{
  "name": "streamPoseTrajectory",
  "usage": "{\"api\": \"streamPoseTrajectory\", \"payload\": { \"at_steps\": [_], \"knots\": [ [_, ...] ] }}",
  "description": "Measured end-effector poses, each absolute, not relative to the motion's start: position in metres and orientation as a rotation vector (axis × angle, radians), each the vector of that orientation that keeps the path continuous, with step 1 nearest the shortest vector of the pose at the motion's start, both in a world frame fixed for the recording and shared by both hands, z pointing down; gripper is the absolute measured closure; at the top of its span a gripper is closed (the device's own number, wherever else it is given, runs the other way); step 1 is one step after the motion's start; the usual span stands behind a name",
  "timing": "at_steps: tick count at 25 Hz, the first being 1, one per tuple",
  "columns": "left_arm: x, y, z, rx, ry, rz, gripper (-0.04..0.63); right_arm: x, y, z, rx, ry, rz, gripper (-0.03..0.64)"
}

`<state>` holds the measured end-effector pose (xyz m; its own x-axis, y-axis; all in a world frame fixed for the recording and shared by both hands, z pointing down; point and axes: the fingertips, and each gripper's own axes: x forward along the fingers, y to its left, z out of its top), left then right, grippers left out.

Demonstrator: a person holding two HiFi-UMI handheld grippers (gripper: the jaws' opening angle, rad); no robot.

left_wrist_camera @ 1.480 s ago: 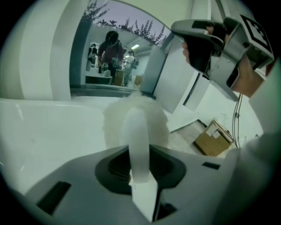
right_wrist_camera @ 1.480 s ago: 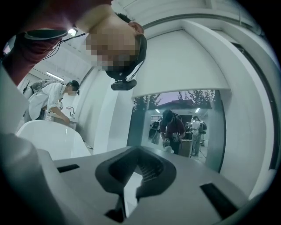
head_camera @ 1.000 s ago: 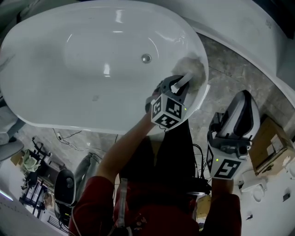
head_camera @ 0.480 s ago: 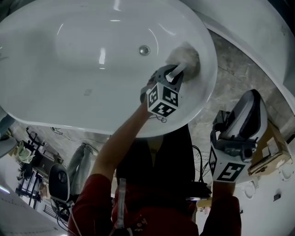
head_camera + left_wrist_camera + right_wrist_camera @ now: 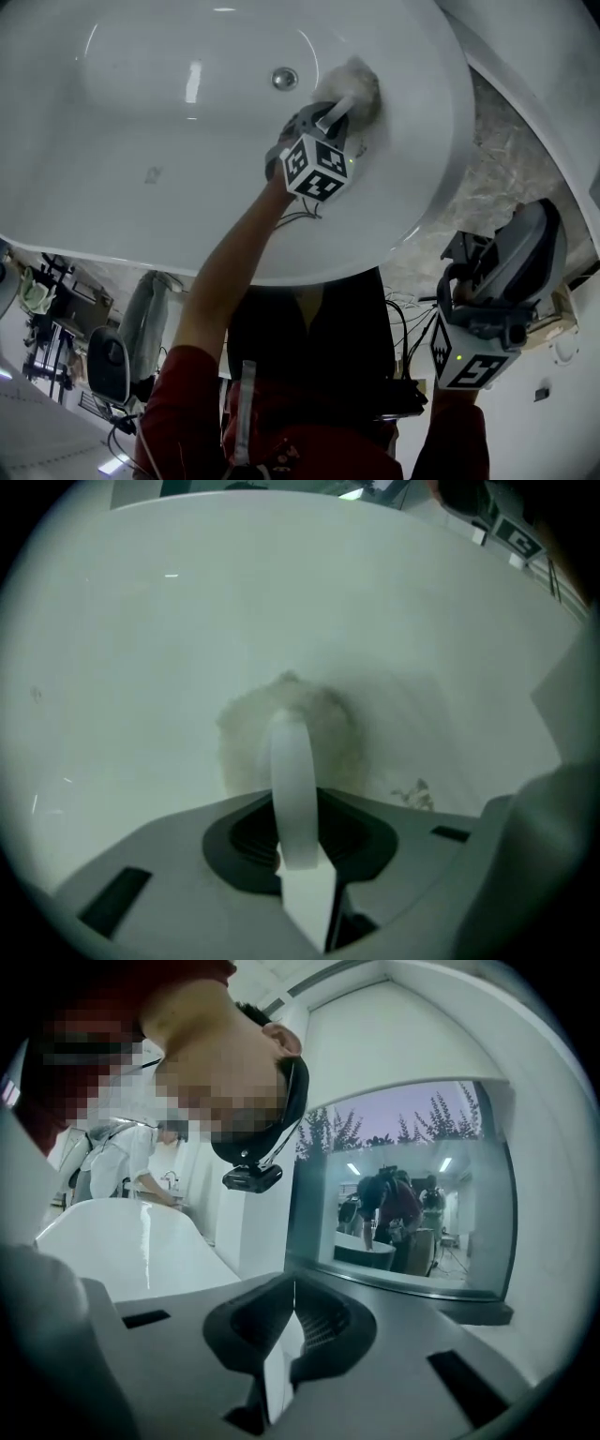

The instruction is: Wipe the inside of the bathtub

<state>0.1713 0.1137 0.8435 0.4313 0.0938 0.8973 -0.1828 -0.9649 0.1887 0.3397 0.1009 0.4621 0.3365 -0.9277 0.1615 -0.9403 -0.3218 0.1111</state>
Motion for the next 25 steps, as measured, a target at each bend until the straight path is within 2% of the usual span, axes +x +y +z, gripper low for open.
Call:
{"api": "streamPoseTrajectory", "payload": {
  "at_steps": [15,25],
  "knots": [
    [0.139,0.080,0.956,2.259,-0.137,1.803,0.503,0.343,0.084,0.488,2.393,-1.779,0.149,0.604],
    [0.133,0.070,0.959,2.222,-0.228,1.798,0.503,0.333,0.089,0.482,2.400,-1.793,0.121,0.604]
  ]
}}
